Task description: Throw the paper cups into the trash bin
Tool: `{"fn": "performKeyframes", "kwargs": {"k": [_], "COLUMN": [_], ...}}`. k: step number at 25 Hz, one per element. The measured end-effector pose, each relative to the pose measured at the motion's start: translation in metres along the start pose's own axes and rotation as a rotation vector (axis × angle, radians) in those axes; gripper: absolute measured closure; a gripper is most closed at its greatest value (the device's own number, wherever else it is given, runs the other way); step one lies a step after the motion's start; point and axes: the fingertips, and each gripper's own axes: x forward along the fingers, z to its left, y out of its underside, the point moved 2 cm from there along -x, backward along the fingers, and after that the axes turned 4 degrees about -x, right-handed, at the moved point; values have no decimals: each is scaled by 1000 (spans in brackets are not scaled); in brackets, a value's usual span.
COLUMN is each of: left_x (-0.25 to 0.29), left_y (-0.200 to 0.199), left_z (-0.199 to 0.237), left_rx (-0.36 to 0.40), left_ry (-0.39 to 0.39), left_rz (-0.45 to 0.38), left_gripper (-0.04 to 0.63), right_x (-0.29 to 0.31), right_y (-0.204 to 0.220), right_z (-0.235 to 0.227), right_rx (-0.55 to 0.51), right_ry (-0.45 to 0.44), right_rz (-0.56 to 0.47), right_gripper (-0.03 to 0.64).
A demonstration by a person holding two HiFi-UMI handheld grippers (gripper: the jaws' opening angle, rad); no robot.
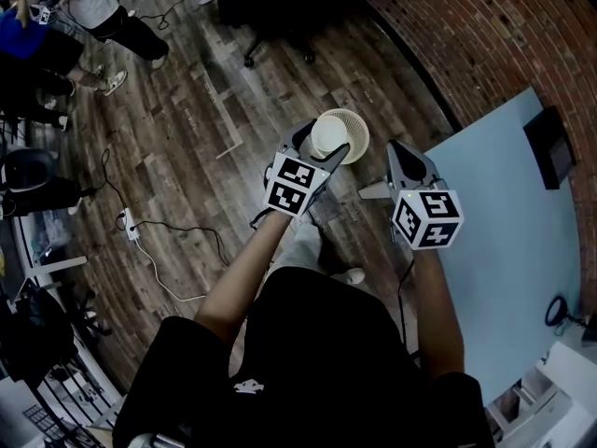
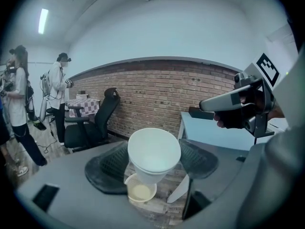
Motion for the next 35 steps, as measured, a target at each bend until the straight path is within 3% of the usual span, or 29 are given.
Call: {"fn": "performKeyframes", "kwargs": {"k": [7, 17, 23, 35], "left_x": [12, 16, 24, 72], "left_y": [-6, -7, -3, 15], "left_z": [27, 66, 76, 75], "left_rx": [-4, 20, 13, -27], "left_ry": [23, 50, 55, 54], "left_rz": [10, 26, 40, 118], "left_gripper": [250, 250, 250, 250], "right_x": [35, 75, 85, 115], "right_y": [-9, -9, -5, 7], "right_z": [4, 10, 9, -61], "right_rx": [-2, 74, 56, 126], "right_ry": [1, 28, 42, 62], "right_rz": [20, 25, 50, 74], "right_gripper": [617, 617, 617, 617]}}
